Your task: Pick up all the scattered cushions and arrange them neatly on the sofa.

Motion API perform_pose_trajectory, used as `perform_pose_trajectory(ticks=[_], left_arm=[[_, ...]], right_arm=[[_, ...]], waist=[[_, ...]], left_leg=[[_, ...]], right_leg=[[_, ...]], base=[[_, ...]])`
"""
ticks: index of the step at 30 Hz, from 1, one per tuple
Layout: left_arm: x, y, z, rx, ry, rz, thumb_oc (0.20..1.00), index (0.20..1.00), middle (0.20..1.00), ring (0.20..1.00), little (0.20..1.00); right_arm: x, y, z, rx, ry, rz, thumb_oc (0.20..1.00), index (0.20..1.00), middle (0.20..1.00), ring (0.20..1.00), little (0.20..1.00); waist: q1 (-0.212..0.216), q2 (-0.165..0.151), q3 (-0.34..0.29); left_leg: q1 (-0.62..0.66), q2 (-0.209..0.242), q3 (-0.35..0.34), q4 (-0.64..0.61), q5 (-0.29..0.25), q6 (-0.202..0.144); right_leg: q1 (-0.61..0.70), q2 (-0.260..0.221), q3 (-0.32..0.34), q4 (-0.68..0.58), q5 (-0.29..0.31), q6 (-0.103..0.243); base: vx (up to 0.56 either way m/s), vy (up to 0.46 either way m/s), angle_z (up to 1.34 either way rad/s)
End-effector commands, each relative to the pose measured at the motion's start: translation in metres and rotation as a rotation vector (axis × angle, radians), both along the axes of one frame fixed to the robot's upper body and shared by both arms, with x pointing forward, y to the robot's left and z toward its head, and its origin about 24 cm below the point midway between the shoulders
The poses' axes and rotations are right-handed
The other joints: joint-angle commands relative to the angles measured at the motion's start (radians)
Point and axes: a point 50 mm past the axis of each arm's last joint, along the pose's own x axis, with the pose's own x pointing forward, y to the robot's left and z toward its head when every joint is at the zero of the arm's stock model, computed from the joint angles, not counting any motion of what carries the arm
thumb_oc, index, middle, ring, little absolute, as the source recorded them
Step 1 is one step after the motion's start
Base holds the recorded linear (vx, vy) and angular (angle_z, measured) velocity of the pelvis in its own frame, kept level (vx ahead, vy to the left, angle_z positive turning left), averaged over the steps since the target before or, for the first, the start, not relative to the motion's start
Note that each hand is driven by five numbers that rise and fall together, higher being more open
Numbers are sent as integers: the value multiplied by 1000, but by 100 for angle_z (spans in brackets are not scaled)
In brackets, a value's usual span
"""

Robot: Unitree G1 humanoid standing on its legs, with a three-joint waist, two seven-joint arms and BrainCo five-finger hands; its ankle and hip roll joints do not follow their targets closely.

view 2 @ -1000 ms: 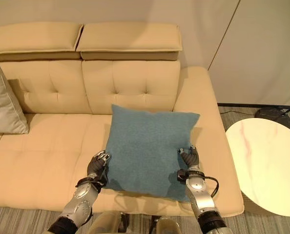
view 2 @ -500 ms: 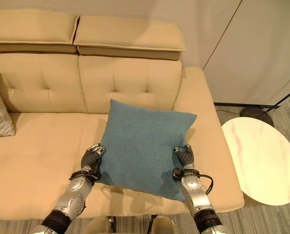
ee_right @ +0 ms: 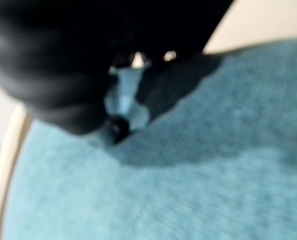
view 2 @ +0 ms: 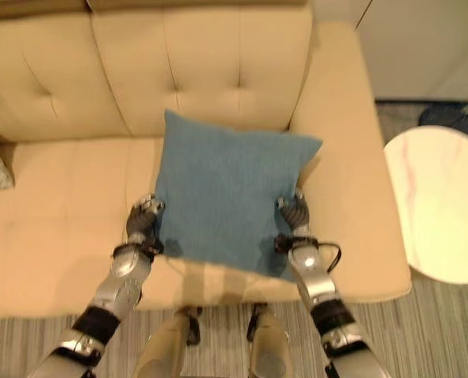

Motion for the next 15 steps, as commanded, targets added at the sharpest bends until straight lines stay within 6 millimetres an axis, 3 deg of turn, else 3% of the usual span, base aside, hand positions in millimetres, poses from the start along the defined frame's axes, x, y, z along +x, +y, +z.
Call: perform_pose_trajectory(ticks=[1, 5, 6, 7, 9, 10, 11, 14, 15], left_arm=[[13, -41, 83, 63, -403, -120, 200, 200, 200, 200, 200], [26, -42, 117, 123, -496, -108, 200, 200, 200, 200, 200], [26, -42, 118, 123, -500, -108, 200, 200, 200, 200, 200], [32, -44, 135, 162, -544, -101, 200, 200, 200, 200, 200], [34, -45, 143, 172, -562, -98, 200, 200, 200, 200, 200], [36, -45, 153, 184, -587, -90, 200, 200, 200, 200, 200], [40, -45, 177, 213, -647, -70, 200, 200, 200, 200, 200], [45, -43, 211, 253, -722, -20, 200, 200, 200, 200, 200], [46, -44, 223, 268, -749, -2, 200, 200, 200, 200, 200]], right_arm=[[8, 55, 79, -5, -366, 188, 200, 200, 200, 200, 200], [23, 58, 120, -82, -472, 172, 200, 200, 200, 200, 200], [23, 58, 121, -82, -476, 171, 200, 200, 200, 200, 200], [28, 60, 140, -105, -524, 155, 200, 200, 200, 200, 200], [30, 61, 147, -118, -537, 149, 200, 200, 200, 200, 200], [32, 62, 156, -128, -560, 141, 200, 200, 200, 200, 200], [34, 64, 175, -153, -611, 124, 200, 200, 200, 200, 200], [38, 64, 202, -204, -683, 72, 200, 200, 200, 200, 200], [38, 65, 212, -221, -712, 51, 200, 200, 200, 200, 200]], waist=[[25, -32, -83], [33, -32, -97], [32, -34, -90], [36, -34, -93], [37, -33, -101], [39, -32, -104], [42, -34, -99], [49, -36, -105], [52, -38, -96]], left_leg=[[-50, 14, -28, 28, -43, -75], [-78, 25, -47, -6, -32, -96], [-92, 23, -40, -3, -8, -89], [-101, 24, -47, -26, 7, -97], [-90, 26, -59, -45, -9, -108], [-92, 27, -64, -57, -1, -112], [-111, 28, -65, -78, 35, -113], [-109, 31, -85, -112, 31, -129], [-130, 30, -84, -115, 59, -126]], right_leg=[[-72, -22, 5, 16, 32, 68], [-105, -19, 0, 1, 24, 84], [-115, -22, -5, -2, 47, 75], [-126, -22, -11, -14, 49, 78], [-123, -19, -8, -15, 29, 89], [-126, -17, -10, -19, 29, 90], [-148, -18, -20, -28, 54, 84], [-155, -11, -20, -33, 35, 98], [-169, -12, -30, -41, 60, 92]], base=[[0, 0, 0], [20, -7, -1], [0, 0, 0], [-71, 1, 3], [106, -19, 13], [52, -23, 20], [-37, -21, 15], [30, -32, 19], [24, -29, 10]])
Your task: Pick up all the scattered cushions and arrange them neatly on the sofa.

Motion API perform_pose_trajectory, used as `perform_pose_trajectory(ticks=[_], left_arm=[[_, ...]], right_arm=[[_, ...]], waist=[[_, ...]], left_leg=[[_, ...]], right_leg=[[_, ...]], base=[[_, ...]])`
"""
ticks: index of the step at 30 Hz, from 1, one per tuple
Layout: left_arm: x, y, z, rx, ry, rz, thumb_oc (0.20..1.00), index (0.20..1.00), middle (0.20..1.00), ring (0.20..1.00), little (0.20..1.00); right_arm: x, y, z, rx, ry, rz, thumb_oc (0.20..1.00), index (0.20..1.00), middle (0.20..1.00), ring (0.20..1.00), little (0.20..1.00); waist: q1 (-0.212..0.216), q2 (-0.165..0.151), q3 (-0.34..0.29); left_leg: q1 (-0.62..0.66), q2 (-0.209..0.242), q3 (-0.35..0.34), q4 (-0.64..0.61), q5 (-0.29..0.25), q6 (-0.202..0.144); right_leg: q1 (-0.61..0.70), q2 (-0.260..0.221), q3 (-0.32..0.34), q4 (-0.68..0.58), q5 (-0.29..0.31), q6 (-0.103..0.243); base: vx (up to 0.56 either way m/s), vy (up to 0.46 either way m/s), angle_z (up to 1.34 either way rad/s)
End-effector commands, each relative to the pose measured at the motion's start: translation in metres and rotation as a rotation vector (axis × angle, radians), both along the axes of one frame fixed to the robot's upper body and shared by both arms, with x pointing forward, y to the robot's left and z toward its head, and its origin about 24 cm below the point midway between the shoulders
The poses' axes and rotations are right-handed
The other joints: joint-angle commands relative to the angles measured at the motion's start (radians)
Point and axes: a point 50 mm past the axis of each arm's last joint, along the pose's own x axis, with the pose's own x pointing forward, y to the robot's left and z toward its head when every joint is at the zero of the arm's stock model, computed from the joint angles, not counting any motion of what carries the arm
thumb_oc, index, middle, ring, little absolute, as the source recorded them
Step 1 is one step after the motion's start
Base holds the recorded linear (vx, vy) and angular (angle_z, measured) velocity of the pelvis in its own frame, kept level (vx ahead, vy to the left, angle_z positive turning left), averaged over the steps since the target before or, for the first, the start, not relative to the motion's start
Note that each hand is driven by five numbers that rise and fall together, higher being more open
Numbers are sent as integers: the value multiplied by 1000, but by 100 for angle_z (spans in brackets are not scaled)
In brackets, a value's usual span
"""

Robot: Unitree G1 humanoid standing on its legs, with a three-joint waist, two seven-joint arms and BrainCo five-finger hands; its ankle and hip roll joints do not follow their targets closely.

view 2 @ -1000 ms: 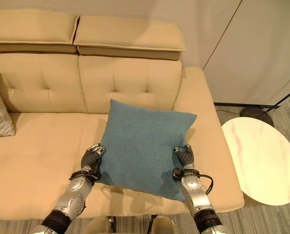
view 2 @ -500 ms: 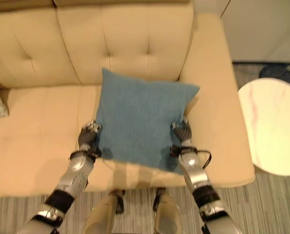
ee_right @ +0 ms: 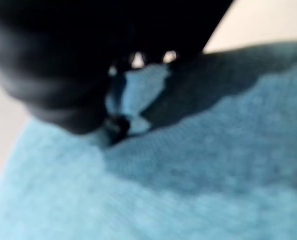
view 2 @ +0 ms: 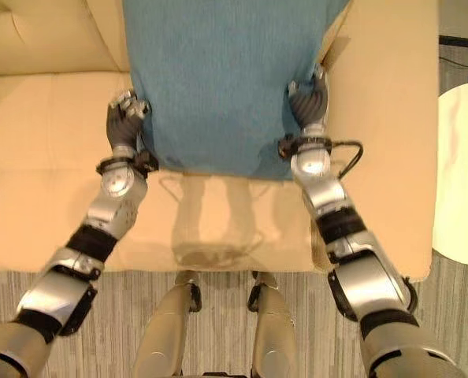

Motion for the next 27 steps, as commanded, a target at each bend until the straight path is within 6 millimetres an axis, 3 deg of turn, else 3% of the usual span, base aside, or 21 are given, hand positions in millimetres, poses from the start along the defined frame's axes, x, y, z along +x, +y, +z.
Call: perform_pose_trajectory(ticks=[1, 3, 5, 7, 9, 13, 14, 15, 18, 19, 20, 21, 22, 23, 24, 25, 27], left_arm=[[-14, -43, 81, 125, -363, -85, 200, 200, 200, 200, 200], [-13, -43, 111, 132, -420, -23, 200, 200, 200, 200, 200], [-13, -43, 120, 140, -438, 1, 200, 200, 200, 200, 200], [-16, -42, 144, 152, -488, 45, 200, 200, 200, 200, 200], [-18, -47, 152, 156, -505, 44, 200, 200, 200, 200, 200], [-14, -48, 156, 182, -480, 44, 200, 200, 200, 200, 200], [-14, -49, 157, 181, -483, 43, 200, 200, 200, 200, 200], [-12, -51, 155, 177, -465, 36, 200, 200, 200, 200, 200], [-7, -56, 156, 169, -434, 41, 200, 200, 200, 200, 200], [-4, -58, 160, 183, -406, 40, 887, 887, 887, 887, 887], [-3, -59, 162, 183, -398, 36, 1000, 1000, 1000, 1000, 1000], [-2, -59, 164, 180, -392, 31, 1000, 1000, 1000, 1000, 1000], [-3, -59, 164, 180, -393, 30, 1000, 1000, 1000, 1000, 1000], [-3, -62, 164, 159, -390, 8, 1000, 1000, 1000, 1000, 1000], [-3, -62, 165, 158, -391, 7, 1000, 1000, 1000, 1000, 1000], [-2, -74, 156, 126, -368, -58, 1000, 1000, 1000, 1000, 1000], [-2, -78, 150, 117, -357, -75, 1000, 1000, 1000, 1000, 1000]], right_arm=[[-16, 58, 52, -105, -280, 145, 200, 200, 200, 200, 200], [-18, 57, 79, -127, -364, 76, 200, 200, 200, 200, 200], [-18, 58, 86, -154, -386, 47, 200, 200, 200, 200, 200], [-24, 59, 108, -187, -466, -9, 200, 200, 200, 200, 200], [-24, 57, 116, -210, -480, -46, 200, 200, 200, 200, 200], [-19, 56, 124, -258, -450, -85, 200, 200, 200, 200, 200], [-19, 56, 125, -258, -452, -85, 200, 200, 200, 200, 200], [-17, 56, 123, -273, -434, -98, 200, 200, 200, 200, 200], [-8, 48, 127, -323, -380, -174, 200, 200, 200, 200, 200], [-4, 43, 132, -333, -335, -197, 200, 200, 200, 200, 200], [-1, 40, 133, -333, -306, -208, 416, 416, 416, 416, 416], [-1, 37, 136, -337, -290, -217, 586, 586, 586, 586, 586], [-1, 37, 136, -337, -291, -218, 683, 683, 683, 683, 683], [1, 34, 137, -341, -268, -226, 940, 940, 940, 940, 940], [1, 34, 138, -341, -269, -227, 940, 940, 940, 940, 940], [2, 28, 138, -349, -242, -237, 1000, 1000, 1000, 1000, 1000], [3, 27, 136, -349, -235, -241, 1000, 1000, 1000, 1000, 1000]], waist=[[20, -47, -120], [25, -49, -122], [25, -49, -131], [26, -56, -141], [25, -56, -140], [21, -63, -156], [22, -63, -149], [21, -65, -157], [22, -79, -162], [20, -86, -178], [20, -89, -182], [19, -91, -186], [19, -92, -178], [19, -93, -185], [19, -93, -179], [16, -95, -189], [15, -96, -184]], left_leg=[[18, 13, -21, -68, -9, -103], [-13, 18, -34, -80, 3, -112], [-12, 21, -42, -85, -18, -121], [-57, 27, -53, -89, -9, -127], [-93, 26, -51, -91, 19, -124], [-133, 30, -62, -91, 0, -136], [-145, 27, -55, -91, 26, -129], [-144, 30, -63, -91, 2, -138], [-207, 26, -56, -91, 35, -136], [-229, 29, -62, -91, 12, -144], [-244, 31, -64, -91, 15, -145], [-259, 31, -65, -91, 17, -146], [-270, 28, -58, -91, 45, -138], [-272, 32, -67, -91, 21, -146], [-284, 29, -60, -91, 49, -138], [-291, 33, -69, -91, 25, -145], [-301, 30, -63, -91, 52, -137]], right_leg=[[-46, -35, 18, -9, 39, 114], [-75, -34, 15, -24, 51, 121], [-76, -28, 22, -29, 32, 132], [-108, -23, 20, -48, 42, 138], [-140, -25, 10, -56, 70, 133], [-160, -17, 21, -88, 67, 150], [-172, -21, 12, -87, 90, 141], [-167, -16, 22, -96, 76, 153], [-213, -14, 21, -142, 133, 160], [-228, -5, 36, -165, 130, 175], [-238, -3, 39, -177, 137, 177], [-248, -2, 42, -187, 142, 178], [-260, -7, 34, -181, 161, 169], [-260, -1, 45, -190, 144, 178], [-274, -6, 37, -184, 164, 170], [-282, 1, 52, -192, 143, 178], [-296, -2, 46, -188, 163, 168]], base=[[-60, -12, 9], [39, -27, 15], [109, -34, 12], [83, -54, 6], [-43, -1, 3], [49, -18, -1], [7, -17, -4], [-68, 4, -3], [13, -10, -3], [100, -34, -8], [101, -36, -10], [-49, 2, -7], [18, -16, -6], [-61, 13, -3], [97, -29, -3], [0, 0, 0], [-28, 1, 0]])
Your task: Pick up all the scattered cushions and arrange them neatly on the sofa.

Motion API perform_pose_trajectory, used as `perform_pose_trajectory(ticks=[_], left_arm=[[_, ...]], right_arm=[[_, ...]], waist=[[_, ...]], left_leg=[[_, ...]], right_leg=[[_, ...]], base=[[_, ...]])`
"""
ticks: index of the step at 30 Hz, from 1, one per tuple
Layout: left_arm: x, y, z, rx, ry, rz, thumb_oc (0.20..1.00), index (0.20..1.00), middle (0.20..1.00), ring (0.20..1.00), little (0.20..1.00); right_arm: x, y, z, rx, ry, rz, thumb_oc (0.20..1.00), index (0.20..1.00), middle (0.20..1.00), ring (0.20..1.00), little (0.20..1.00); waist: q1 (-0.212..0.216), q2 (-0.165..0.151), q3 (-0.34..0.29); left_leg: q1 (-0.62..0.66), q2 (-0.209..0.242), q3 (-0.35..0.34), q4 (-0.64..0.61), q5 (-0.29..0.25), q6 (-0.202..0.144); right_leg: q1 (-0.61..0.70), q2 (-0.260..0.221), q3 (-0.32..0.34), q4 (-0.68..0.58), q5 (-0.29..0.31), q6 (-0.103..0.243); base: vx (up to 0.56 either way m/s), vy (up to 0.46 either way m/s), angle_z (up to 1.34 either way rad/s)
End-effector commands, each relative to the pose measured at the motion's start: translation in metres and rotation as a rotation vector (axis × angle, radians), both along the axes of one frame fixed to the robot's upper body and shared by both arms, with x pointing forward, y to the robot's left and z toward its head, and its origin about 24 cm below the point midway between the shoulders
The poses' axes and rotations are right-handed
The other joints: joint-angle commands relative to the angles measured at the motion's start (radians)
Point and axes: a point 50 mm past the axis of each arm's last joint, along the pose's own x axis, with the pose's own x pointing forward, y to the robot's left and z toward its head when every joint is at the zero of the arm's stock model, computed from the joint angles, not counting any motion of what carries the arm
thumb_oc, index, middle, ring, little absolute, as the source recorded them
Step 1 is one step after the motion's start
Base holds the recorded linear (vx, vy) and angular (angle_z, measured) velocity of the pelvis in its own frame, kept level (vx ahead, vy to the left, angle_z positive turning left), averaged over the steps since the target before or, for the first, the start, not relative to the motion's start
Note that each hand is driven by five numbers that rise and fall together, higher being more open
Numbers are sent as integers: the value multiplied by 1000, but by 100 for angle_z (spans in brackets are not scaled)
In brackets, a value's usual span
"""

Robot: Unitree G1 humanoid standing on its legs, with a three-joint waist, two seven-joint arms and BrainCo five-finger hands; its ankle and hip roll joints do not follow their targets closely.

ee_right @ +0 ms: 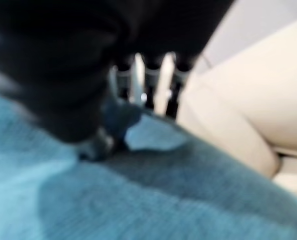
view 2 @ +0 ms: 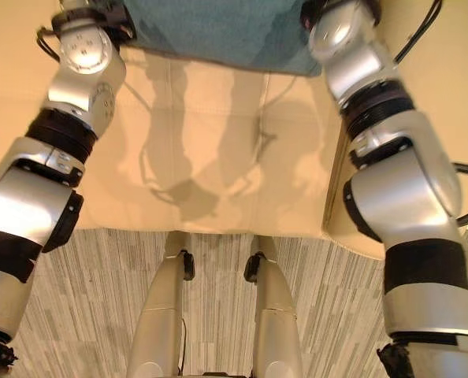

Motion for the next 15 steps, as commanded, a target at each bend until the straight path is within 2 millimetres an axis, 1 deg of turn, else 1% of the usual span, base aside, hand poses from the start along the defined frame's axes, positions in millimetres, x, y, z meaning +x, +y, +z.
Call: perform_pose_trajectory(ticks=[1, 2, 3, 4, 5, 6, 7, 9, 10, 11, 12, 15], left_arm=[[-5, -64, -15, 104, -43, -230, 1000, 1000, 1000, 1000, 1000], [-4, -67, -21, 100, -25, -245, 1000, 1000, 1000, 1000, 1000], [-2, -68, -29, 91, -7, -260, 1000, 1000, 1000, 1000, 1000], [-2, -69, -32, 91, -1, -266, 1000, 1000, 1000, 1000, 1000], [-1, -69, -37, 90, 9, -273, 1000, 1000, 1000, 1000, 1000], [1, -66, -45, 82, 32, -268, 1000, 1000, 1000, 1000, 1000], [1, -65, -45, 82, 33, -268, 1000, 1000, 1000, 1000, 1000], [4, -56, -52, 78, 54, -250, 1000, 1000, 1000, 1000, 1000], [4, -56, -52, 78, 54, -250, 1000, 1000, 1000, 1000, 1000], [5, -47, -55, 90, 57, -230, 1000, 1000, 1000, 1000, 1000], [5, -47, -55, 90, 57, -230, 1000, 1000, 1000, 1000, 1000], [6, -29, -60, 123, 67, -180, 1000, 1000, 1000, 1000, 1000]], right_arm=[[10, 33, -24, -29, 63, 120, 1000, 1000, 1000, 1000, 1000], [12, 31, -28, -29, 80, 114, 1000, 1000, 1000, 1000, 1000], [12, 30, -30, -32, 87, 113, 1000, 1000, 1000, 1000, 1000], [13, 30, -31, -34, 90, 112, 1000, 1000, 1000, 1000, 1000], [13, 29, -33, -36, 95, 109, 1000, 1000, 1000, 1000, 1000], [15, 25, -38, -36, 114, 100, 1000, 1000, 1000, 1000, 1000], [15, 25, -39, -36, 114, 100, 1000, 1000, 1000, 1000, 1000], [18, 14, -45, -24, 143, 79, 1000, 1000, 1000, 1000, 1000], [18, 14, -45, -24, 143, 79, 1000, 1000, 1000, 1000, 1000], [19, 6, -49, -10, 159, 73, 1000, 1000, 1000, 1000, 1000], [19, 6, -49, -10, 159, 73, 1000, 1000, 1000, 1000, 1000], [20, -5, -57, -9, 189, 63, 1000, 1000, 1000, 1000, 1000]], waist=[[8, -90, -182], [9, -89, -190], [8, -90, -191], [6, -91, -183], [4, -91, -184], [3, -91, -185], [3, -91, -185], [6, -87, -186], [6, -88, -186], [9, -85, -185], [9, -85, -185], [10, -83, -184]], left_leg=[[100, 4, 2, -86, -45, -118], [116, 9, -4, -86, -74, -126], [121, 9, -4, -86, -75, -126], [112, 5, 2, -86, -47, -119], [116, 5, 4, -86, -48, -119], [122, 6, 6, -86, -49, -121], [123, 6, 6, -86, -49, -121], [134, 7, 10, -86, -52, -122], [135, 7, 10, -86, -52, -122], [145, 8, 13, -86, -53, -123], [145, 8, 13, -86, -53, -123], [164, 9, 15, -86, -56, -124]], right_leg=[[95, -34, 44, -201, 96, 163], [109, -29, 53, -205, 74, 171], [112, -29, 54, -205, 73, 171], [102, -33, 47, -203, 95, 162], [104, -32, 47, -203, 96, 161], [109, -34, 46, -204, 98, 161], [110, -34, 46, -204, 98, 161], [119, -34, 45, -206, 97, 161], [120, -34, 45, -206, 97, 161], [130, -35, 42, -206, 98, 161], [130, -35, 42, -206, 98, 161], [146, -36, 41, -207, 97, 160]], base=[[0, 0, 0], [77, -32, 3], [8, -14, 3], [-60, 7, 2], [-57, 1, 2], [0, 0, 0], [2, -16, 4], [0, 0, 0], [0, 0, 0], [-7, -1, -4], [-11, -1, -5], [-9, 1, -5]])
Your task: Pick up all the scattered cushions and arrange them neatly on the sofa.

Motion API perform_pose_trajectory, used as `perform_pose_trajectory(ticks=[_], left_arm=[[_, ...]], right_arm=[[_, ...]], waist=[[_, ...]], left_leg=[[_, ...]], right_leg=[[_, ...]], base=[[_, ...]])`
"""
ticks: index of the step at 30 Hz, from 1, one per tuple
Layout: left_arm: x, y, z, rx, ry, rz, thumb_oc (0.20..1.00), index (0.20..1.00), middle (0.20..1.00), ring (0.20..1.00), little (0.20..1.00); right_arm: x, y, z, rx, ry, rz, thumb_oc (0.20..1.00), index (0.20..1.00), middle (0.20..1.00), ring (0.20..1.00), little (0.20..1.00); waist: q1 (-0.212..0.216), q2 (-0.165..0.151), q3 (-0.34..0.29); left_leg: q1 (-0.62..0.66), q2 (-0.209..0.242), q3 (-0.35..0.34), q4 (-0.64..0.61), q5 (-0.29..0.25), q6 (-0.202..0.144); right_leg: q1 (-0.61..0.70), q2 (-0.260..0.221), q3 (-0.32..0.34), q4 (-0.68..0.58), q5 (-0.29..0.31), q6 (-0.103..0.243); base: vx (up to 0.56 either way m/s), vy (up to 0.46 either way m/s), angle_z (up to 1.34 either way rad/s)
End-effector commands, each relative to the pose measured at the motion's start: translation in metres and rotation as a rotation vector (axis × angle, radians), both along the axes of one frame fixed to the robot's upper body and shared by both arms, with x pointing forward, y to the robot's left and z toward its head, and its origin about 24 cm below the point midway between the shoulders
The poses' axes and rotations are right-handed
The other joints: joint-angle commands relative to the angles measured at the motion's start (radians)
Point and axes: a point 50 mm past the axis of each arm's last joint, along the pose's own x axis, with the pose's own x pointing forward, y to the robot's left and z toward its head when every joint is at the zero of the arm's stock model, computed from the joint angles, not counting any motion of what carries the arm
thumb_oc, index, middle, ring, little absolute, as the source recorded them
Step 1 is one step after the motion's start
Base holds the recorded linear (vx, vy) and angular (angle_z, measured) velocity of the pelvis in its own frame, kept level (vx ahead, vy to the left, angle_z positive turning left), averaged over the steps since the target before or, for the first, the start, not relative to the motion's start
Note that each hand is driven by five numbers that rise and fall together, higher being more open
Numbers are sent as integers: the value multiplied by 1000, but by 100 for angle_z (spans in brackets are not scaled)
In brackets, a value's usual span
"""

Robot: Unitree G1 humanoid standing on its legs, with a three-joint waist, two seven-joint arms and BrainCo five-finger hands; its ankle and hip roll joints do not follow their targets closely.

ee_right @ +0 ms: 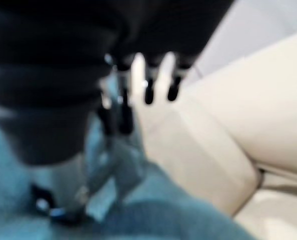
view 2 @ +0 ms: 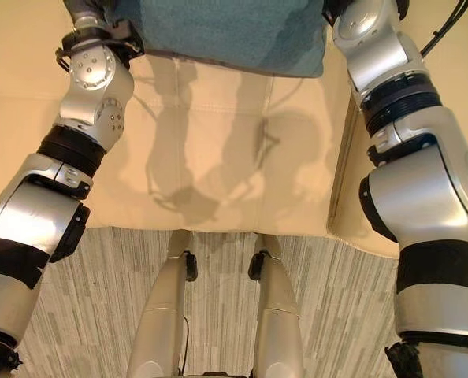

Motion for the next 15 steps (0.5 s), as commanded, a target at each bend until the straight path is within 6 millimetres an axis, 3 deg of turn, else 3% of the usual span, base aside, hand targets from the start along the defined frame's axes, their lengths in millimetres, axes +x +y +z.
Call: perform_pose_trajectory(ticks=[1, 3, 5, 7, 10, 11, 15], left_arm=[[3, -26, -24, 121, 14, -72, 1000, 1000, 1000, 1000, 1000], [3, 6, -24, 110, 25, 9, 1000, 1000, 1000, 1000, 1000], [3, 16, -24, 101, 29, 32, 1000, 1000, 1000, 1000, 1000], [1, 54, -32, 84, 58, 112, 1000, 1000, 1000, 1000, 1000], [-2, 71, -37, 92, 74, 147, 1000, 1000, 1000, 1000, 1000], [-5, 86, -42, 101, 88, 181, 1000, 1000, 1000, 1000, 1000], [-10, 101, -60, 123, 122, 212, 1000, 1000, 1000, 1000, 1000]], right_arm=[[17, 13, -51, -11, 117, 87, 1000, 1000, 1000, 1000, 1000], [16, 2, -55, -5, 129, 77, 1000, 1000, 1000, 1000, 1000], [16, -2, -58, -2, 137, 74, 1000, 1000, 1000, 1000, 1000], [15, -14, -69, 15, 162, 87, 1000, 1000, 1000, 1000, 1000], [14, -19, -76, 28, 181, 116, 1000, 1000, 1000, 1000, 1000], [14, -21, -86, 33, 203, 148, 1000, 1000, 1000, 1000, 1000], [11, -22, -102, 48, 212, 192, 1000, 1000, 1000, 1000, 1000]], waist=[[17, -80, -185], [19, -80, -185], [20, -79, -184], [20, -78, -185], [21, -77, -185], [21, -77, -183], [17, -77, -184]], left_leg=[[110, 32, -5, -85, -64, -132], [125, 31, -1, -85, -68, -133], [128, 31, 0, -85, -68, -134], [142, 31, 4, -85, -72, -136], [149, 31, 6, -85, -74, -135], [156, 32, 7, -85, -74, -135], [162, 32, 13, -85, -77, -133]], right_leg=[[134, -3, 9, -271, 108, 150], [148, -6, 3, -272, 108, 150], [152, -7, 2, -272, 108, 150], [165, -8, 0, -273, 108, 151], [172, -10, -1, -273, 109, 151], [177, -12, -2, -273, 110, 150], [184, -14, -6, -273, 110, 148]], base=[[-7, 4, -5], [-15, -1, -4], [-14, 2, -4], [-14, 14, -4], [0, 0, 0], [0, 0, 0], [-2, 9, 0]])
